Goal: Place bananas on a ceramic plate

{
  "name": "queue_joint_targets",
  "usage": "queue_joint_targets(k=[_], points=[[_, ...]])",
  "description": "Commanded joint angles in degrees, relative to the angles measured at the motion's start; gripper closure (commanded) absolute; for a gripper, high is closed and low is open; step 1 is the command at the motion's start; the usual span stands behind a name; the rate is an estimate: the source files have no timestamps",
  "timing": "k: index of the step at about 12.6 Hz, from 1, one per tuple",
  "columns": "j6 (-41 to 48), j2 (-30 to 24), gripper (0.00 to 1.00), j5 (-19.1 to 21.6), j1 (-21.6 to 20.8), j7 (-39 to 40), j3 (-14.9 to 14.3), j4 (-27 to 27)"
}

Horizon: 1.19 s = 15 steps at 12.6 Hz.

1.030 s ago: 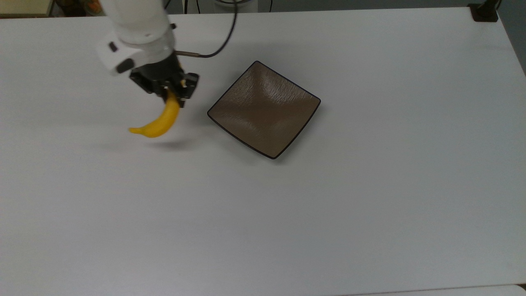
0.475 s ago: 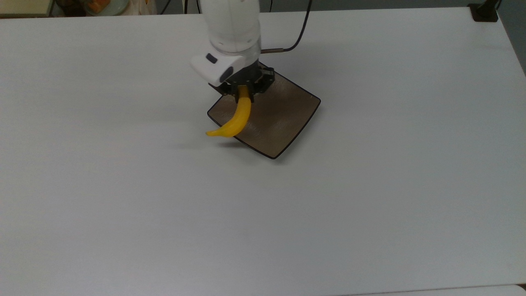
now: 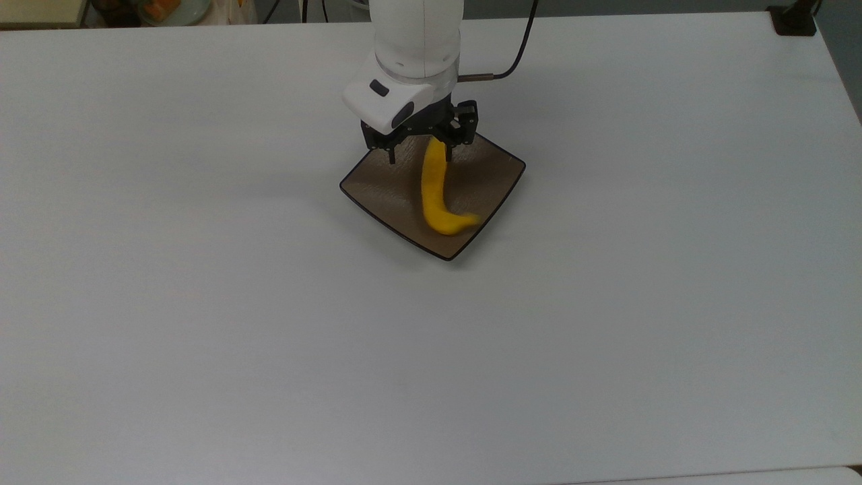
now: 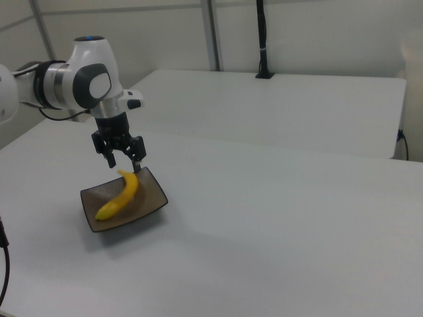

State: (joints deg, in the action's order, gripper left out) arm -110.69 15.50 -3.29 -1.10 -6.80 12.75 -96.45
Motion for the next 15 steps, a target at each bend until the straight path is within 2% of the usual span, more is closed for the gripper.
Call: queue_joint_targets(k=[1,4,6,8,11,13,15], points=[[1.0,-2.9,0.0,-0.9,0.2,-1.5,0.1,-0.8],[1.6,-5.4,0.0,-1.0,0.7,-0.9,0.0,-0.9],[6.1,-8.1,0.0,-1.5,0.5,2.1,-1.6,-1.3],[10.0,-10.0,0.0,-1.6,-0.9,7.0,-4.9,-1.4],[9.7,-14.3,0.0,-0.2,-5.2,8.4,-12.5,-3.6],[9.5,-16.0,0.0,1.8,-5.8,8.3,-13.4,-5.4],[9.6,-16.1,0.0,1.9,-6.0,8.3,-13.8,-5.8]])
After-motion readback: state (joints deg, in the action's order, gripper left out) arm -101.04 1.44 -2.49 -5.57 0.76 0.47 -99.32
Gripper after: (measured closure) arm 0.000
